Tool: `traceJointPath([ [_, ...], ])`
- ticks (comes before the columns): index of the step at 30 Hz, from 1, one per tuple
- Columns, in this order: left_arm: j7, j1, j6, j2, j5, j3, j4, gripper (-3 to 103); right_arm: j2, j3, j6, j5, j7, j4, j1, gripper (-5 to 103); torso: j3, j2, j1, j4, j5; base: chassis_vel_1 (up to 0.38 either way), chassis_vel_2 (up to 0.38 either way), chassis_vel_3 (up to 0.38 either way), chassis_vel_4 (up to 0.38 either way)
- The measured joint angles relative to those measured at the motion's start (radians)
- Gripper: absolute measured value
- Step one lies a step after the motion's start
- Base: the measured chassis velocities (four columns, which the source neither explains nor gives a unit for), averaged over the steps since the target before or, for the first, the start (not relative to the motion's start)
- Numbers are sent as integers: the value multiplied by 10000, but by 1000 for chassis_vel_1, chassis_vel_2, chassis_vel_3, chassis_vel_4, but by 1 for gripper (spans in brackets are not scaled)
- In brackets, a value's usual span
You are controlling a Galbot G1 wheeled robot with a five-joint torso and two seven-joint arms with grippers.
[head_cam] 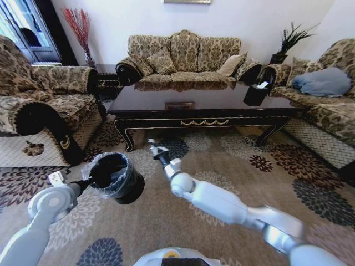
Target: Move to the front of the table and pick up the trash from the floor, then place it into the trash bin.
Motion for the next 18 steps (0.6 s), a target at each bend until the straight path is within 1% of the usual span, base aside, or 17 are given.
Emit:
traceJointPath([
  [1, 0, 0, 0, 0, 0, 0, 0, 2, 0, 0, 0, 0, 0, 0, 0, 0, 0, 0, 0, 0, 0, 0, 0, 0, 0],
  [3, -2, -209, 6, -66, 20, 66, 152, 2, 252, -344, -4, 92, 0, 44, 380, 0, 0, 1, -1, 4, 0, 0, 0, 0, 0],
  [6, 0, -509, 6, -74, 22, 225, 334, 2, 515, -660, -83, 297, 20, 89, 782, 0, 0, 1, 0, -2, -1, 0, 0, 0, 0],
  [7, 0, -509, 6, -74, 22, 225, 334, 2, 515, -660, -83, 297, 20, 89, 782, 0, 0, 1, 0, -2, -1, 0, 0, 0, 0],
  [9, 0, -722, 6, -13, 24, 312, 486, 2, 729, -831, -121, 390, 38, 43, 1016, 0, 0, 1, 0, -4, 1, 0, 0, 0, 0],
  [11, 0, -800, 7, 29, 22, 340, 537, 2, 806, -938, -126, 389, 43, -19, 1094, 0, -1, 2, 0, -3, 0, 0, 0, 0, 0],
  [14, 5, -983, 6, 139, 19, 424, 651, 2, 1041, -1455, -105, 217, 31, -277, 1332, 0, -1, 1, 0, 2, 1, 0, 0, 0, 0],
  [15, 6, -1048, 6, 151, 18, 457, 682, 2, 1162, -1683, -82, 114, 13, -401, 1393, 0, 0, 1, 0, 1, 1, 0, 0, 0, 0],
  [18, 13, -1120, 6, 150, 14, 493, 714, 2, 1367, -1891, -77, 58, 12, -583, 1416, 0, 0, 1, 0, 0, 1, 0, 0, 0, 0],
])
